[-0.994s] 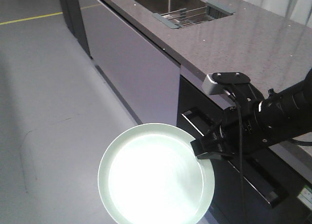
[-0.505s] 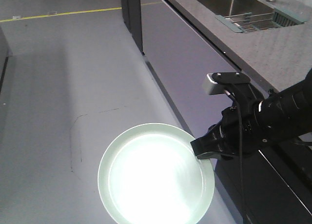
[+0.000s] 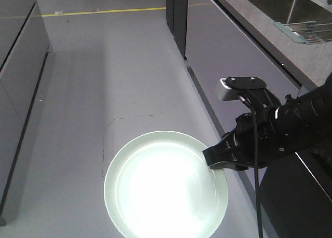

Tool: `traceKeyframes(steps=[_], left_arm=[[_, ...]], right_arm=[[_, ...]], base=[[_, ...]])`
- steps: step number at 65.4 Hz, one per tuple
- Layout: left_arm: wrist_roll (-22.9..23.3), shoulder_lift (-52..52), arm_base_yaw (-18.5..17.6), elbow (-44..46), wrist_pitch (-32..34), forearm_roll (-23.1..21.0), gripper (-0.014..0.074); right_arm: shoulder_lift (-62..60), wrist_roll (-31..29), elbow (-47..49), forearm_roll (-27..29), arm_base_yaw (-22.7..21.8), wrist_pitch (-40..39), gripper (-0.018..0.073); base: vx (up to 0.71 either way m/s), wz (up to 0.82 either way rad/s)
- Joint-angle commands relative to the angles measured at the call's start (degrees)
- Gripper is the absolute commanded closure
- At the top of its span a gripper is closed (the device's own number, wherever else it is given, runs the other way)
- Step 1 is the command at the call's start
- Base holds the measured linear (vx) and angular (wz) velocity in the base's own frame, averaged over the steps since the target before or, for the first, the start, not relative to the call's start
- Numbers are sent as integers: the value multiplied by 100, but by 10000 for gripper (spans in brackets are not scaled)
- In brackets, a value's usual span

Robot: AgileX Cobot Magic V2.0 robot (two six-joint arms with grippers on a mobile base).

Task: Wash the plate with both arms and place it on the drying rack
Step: 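Drive the base away from the counter holding the plate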

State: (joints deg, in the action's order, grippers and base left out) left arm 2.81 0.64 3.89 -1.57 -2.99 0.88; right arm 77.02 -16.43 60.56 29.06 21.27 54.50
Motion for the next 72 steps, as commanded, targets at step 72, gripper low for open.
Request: traceKeyframes(steps=[72], left_arm=[[19, 82, -5, 150, 426, -39, 603]], right_arm=[[-177, -53, 153, 176, 0, -167, 561]], base=[[6, 19]])
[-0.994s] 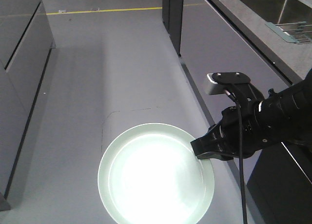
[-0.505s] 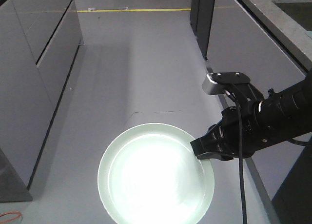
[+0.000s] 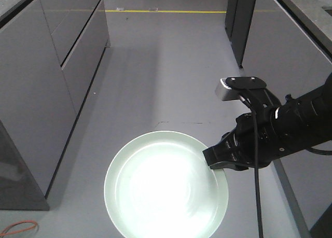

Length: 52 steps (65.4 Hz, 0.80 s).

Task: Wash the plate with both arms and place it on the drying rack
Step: 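Drive the base away from the counter holding the plate, then drive the base along the aisle carrying the plate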

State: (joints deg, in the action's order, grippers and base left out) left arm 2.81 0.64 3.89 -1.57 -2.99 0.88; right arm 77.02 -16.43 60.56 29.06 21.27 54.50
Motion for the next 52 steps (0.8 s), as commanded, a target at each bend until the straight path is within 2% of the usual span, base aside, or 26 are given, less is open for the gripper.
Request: traceKeyframes(steps=[1, 52], left_arm=[[19, 82, -5, 150, 426, -39, 603], [19, 82, -5, 150, 426, -39, 603]], right_arm=[[-177, -53, 153, 176, 0, -167, 561], [-177, -53, 153, 176, 0, -167, 561]], base=[[6, 11], [9, 9]])
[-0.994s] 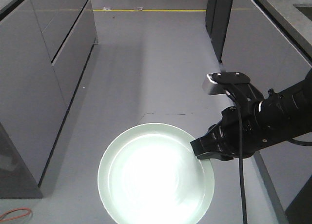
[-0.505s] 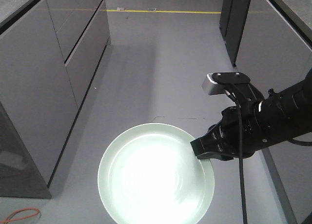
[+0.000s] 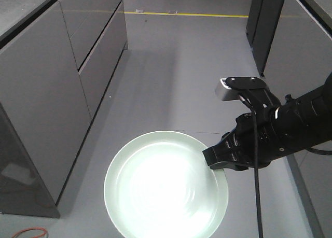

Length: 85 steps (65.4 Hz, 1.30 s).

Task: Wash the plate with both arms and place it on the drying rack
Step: 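Drive the base along the aisle carrying the plate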

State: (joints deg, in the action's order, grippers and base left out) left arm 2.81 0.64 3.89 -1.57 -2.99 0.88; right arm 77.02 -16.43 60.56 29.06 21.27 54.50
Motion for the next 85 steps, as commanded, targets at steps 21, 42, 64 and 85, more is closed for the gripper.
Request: traceKeyframes(steps=[21, 42, 64, 85], left_arm=[[19, 82, -5, 150, 426, -39, 603], [19, 82, -5, 150, 426, -39, 603], [19, 82, -5, 150, 426, -39, 603], [19, 82, -5, 150, 426, -39, 603]], right_arm=[[-177, -53, 153, 176, 0, -167, 561], [-177, -53, 153, 176, 0, -167, 561], [-177, -53, 153, 176, 0, -167, 561], [-177, -53, 153, 176, 0, -167, 561]], base=[[13, 2], [14, -3], [18, -4], [20, -4]])
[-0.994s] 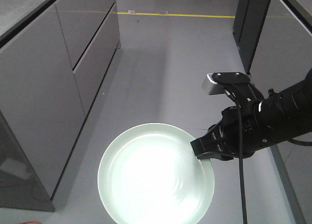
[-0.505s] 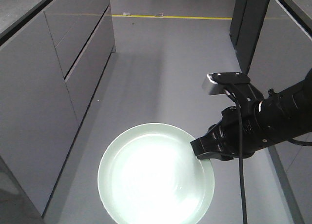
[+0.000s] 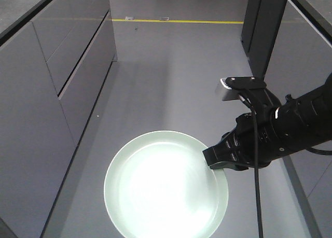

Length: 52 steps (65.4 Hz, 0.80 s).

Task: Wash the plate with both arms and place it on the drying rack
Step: 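Drive the base along the aisle carrying the plate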

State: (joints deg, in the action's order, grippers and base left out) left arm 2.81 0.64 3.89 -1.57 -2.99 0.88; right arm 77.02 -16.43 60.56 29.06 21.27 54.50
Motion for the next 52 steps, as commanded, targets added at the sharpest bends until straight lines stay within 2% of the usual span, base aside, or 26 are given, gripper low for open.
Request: traceKeyframes(steps=[1, 52], left_arm=[[19, 82, -5, 150, 426, -39, 603], [19, 82, -5, 150, 426, -39, 603]], right_arm=[[-177, -53, 153, 176, 0, -167, 561], [-177, -53, 153, 176, 0, -167, 561]], base=[[20, -5], [20, -5]])
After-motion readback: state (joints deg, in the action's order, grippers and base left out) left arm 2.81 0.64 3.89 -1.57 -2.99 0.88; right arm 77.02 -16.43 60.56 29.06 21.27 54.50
